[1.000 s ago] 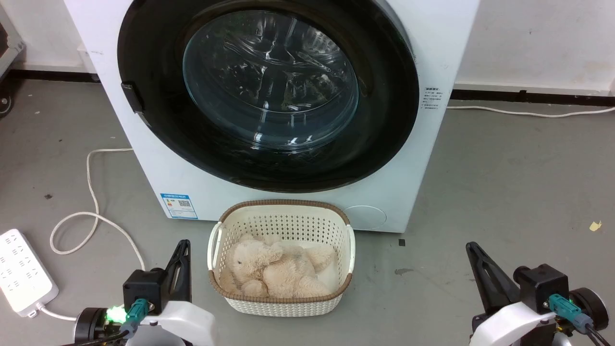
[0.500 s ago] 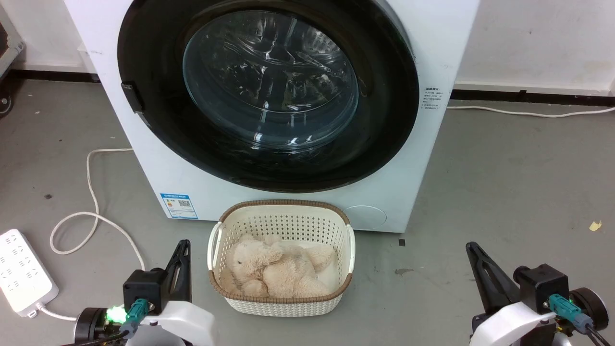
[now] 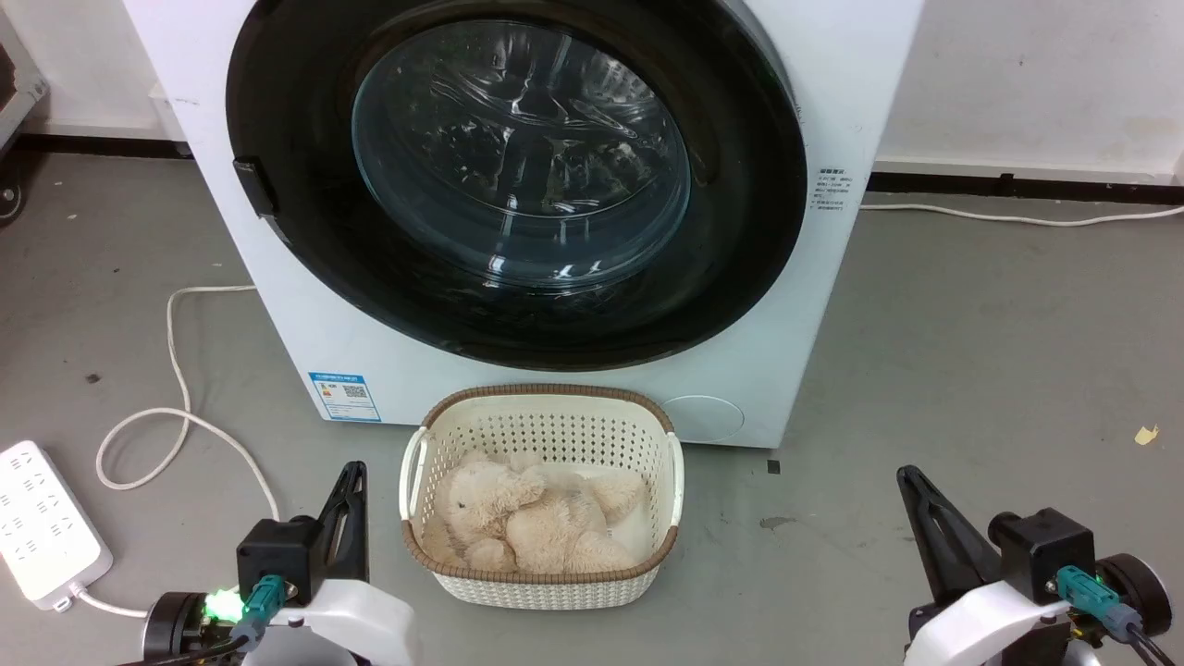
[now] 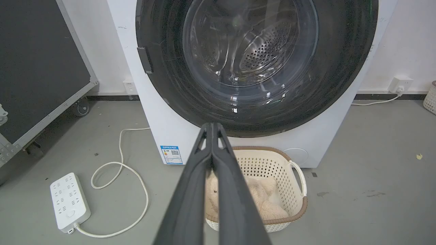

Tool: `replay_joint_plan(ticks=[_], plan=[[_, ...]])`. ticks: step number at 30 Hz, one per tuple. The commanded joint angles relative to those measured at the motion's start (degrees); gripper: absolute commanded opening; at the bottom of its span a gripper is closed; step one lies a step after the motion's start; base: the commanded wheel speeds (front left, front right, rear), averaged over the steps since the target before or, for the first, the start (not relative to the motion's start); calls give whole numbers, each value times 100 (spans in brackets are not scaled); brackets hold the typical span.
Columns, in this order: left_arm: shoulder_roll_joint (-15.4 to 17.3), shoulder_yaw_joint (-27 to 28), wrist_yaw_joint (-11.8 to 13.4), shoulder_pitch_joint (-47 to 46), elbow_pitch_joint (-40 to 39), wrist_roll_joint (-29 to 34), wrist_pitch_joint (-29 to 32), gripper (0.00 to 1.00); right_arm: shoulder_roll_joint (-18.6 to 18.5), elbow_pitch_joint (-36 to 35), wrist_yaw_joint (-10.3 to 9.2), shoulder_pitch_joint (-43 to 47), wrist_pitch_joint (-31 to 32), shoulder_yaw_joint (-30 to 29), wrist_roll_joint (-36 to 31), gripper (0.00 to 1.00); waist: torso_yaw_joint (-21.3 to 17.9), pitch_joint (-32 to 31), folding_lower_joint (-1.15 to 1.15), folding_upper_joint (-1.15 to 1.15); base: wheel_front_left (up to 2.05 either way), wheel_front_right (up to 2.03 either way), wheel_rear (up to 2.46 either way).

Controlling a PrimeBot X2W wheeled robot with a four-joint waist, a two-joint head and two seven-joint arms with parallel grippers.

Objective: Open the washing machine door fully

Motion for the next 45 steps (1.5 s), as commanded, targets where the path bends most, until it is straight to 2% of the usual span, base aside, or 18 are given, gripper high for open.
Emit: replay_joint_plan(ticks=[1, 45], plan=[[6, 4, 14, -14, -21, 51, 3, 0, 28, -27, -9, -69, 2, -3, -30, 0, 0, 0, 0, 0, 0, 0, 0], [6, 4, 14, -14, -21, 51, 3, 0, 28, -27, -9, -69, 2, -3, -30, 0, 0, 0, 0, 0, 0, 0, 0]])
